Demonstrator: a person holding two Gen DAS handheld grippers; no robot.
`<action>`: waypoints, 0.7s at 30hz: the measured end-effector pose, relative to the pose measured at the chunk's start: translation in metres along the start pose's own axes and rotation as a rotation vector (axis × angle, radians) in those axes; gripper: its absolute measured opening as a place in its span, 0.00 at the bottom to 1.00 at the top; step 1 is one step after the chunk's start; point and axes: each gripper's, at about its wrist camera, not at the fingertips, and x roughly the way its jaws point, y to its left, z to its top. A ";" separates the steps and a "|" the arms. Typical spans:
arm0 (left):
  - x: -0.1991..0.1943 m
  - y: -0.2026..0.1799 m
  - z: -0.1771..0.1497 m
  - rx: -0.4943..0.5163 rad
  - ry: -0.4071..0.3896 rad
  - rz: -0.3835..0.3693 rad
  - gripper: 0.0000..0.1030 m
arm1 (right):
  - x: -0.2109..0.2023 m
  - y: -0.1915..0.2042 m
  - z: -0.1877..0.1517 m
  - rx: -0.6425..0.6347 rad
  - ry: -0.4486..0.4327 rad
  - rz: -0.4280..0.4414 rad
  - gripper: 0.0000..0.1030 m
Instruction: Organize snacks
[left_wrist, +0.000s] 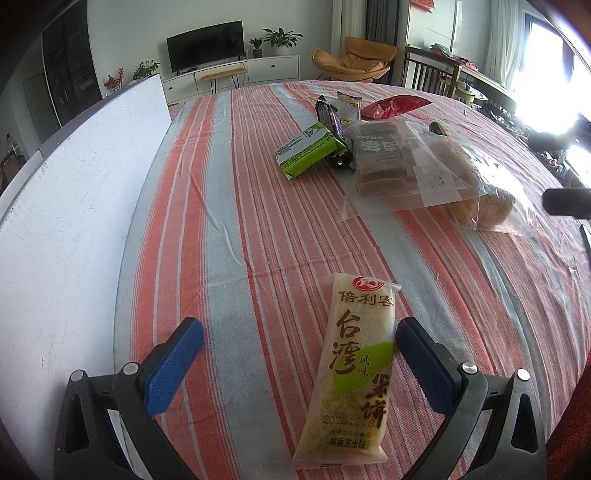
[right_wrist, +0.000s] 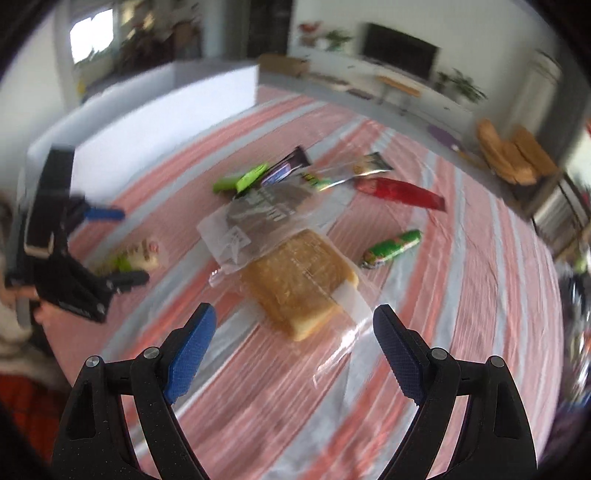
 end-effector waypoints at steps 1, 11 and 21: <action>0.000 0.000 0.000 0.000 0.000 0.000 1.00 | 0.013 0.002 0.007 -0.075 0.024 -0.011 0.86; 0.000 0.000 0.000 0.000 0.001 -0.002 1.00 | 0.094 -0.049 0.017 0.237 0.152 0.137 0.84; -0.014 -0.014 -0.003 0.056 0.058 -0.037 0.72 | 0.019 -0.028 -0.084 0.877 -0.056 0.226 0.71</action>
